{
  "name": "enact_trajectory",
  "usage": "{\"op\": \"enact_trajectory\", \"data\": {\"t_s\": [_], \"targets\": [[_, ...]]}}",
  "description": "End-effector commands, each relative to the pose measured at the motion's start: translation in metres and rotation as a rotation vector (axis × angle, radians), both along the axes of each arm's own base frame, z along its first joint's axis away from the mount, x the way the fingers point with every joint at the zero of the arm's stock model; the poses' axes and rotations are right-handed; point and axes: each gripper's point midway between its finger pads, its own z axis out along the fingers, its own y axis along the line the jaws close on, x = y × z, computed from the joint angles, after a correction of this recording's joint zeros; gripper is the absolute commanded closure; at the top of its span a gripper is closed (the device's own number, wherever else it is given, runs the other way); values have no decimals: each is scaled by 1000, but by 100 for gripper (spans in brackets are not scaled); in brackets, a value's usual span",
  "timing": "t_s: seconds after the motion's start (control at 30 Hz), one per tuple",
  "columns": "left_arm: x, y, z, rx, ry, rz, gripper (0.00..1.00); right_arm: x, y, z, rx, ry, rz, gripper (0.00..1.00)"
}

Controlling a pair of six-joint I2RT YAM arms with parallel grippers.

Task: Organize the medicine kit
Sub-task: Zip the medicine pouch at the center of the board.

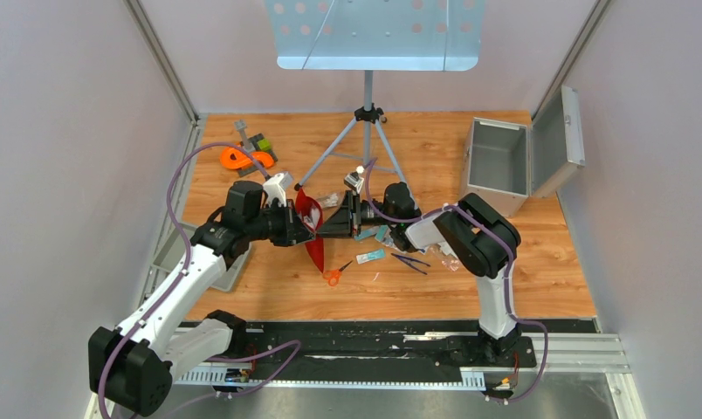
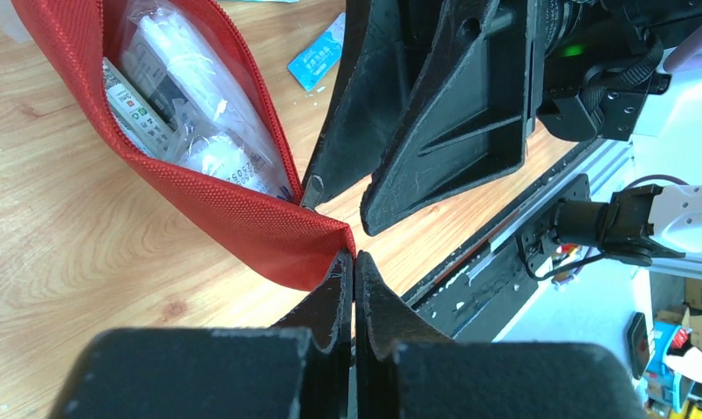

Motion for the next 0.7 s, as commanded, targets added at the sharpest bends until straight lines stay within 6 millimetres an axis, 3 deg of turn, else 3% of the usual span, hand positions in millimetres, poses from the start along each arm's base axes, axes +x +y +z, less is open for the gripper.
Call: {"op": "enact_trajectory", "data": {"t_s": [0.0, 0.13, 0.43, 0.67], "targets": [[2, -4, 12, -32, -49, -17, 100, 1, 1, 9, 45, -52, 8, 64], [2, -3, 11, -29, -49, -17, 100, 1, 2, 5, 55, -29, 9, 75], [2, -3, 12, -27, -52, -16, 100, 4, 2, 6, 70, -20, 9, 78], [1, -3, 11, -27, -50, -18, 100, 4, 1, 8, 71, -25, 9, 99]]}}
